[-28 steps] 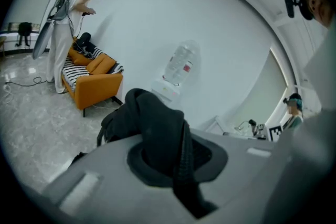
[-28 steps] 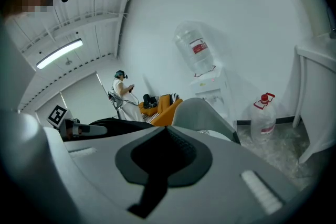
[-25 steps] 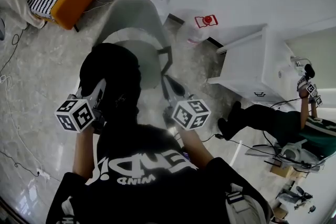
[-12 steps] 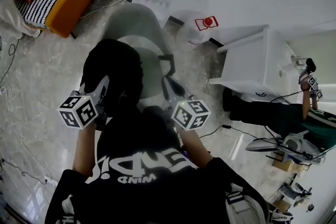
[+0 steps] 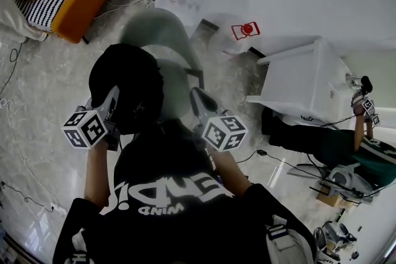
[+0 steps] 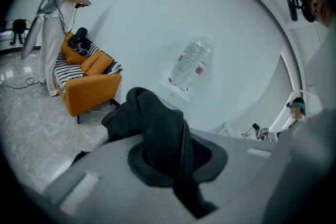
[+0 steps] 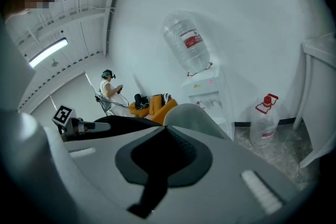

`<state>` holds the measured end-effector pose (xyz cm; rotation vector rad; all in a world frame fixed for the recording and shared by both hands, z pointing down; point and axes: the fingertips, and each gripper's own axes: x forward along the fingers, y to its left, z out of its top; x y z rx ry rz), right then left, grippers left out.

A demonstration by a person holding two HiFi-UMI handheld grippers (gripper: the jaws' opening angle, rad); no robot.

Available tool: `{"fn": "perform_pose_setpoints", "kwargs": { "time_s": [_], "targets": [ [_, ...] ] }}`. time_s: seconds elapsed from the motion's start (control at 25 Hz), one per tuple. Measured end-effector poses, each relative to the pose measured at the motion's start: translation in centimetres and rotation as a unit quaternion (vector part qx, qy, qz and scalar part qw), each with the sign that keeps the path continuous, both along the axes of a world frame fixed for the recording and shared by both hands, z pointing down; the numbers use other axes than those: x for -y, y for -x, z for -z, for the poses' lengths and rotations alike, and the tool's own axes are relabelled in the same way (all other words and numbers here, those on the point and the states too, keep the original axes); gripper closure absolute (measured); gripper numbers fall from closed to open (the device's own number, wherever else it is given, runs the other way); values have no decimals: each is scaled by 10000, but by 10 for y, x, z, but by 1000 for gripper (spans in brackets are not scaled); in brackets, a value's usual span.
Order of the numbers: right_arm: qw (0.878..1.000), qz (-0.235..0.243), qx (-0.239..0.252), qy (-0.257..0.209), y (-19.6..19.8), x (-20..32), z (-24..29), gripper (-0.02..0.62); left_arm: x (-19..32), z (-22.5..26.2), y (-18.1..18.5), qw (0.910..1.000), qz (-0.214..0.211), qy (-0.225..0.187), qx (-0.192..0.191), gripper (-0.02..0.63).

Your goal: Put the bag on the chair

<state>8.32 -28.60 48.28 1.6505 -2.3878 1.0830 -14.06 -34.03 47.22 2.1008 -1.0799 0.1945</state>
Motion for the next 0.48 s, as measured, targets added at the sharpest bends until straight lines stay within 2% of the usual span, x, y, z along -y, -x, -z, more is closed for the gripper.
{"fn": "perform_pose_setpoints", "kwargs": {
  "time_s": [0.48],
  "targets": [
    [9993,364,-4,34,-3,54,-9,595,42,-29,3,9986,467,213,-108,577]
  ]
}}
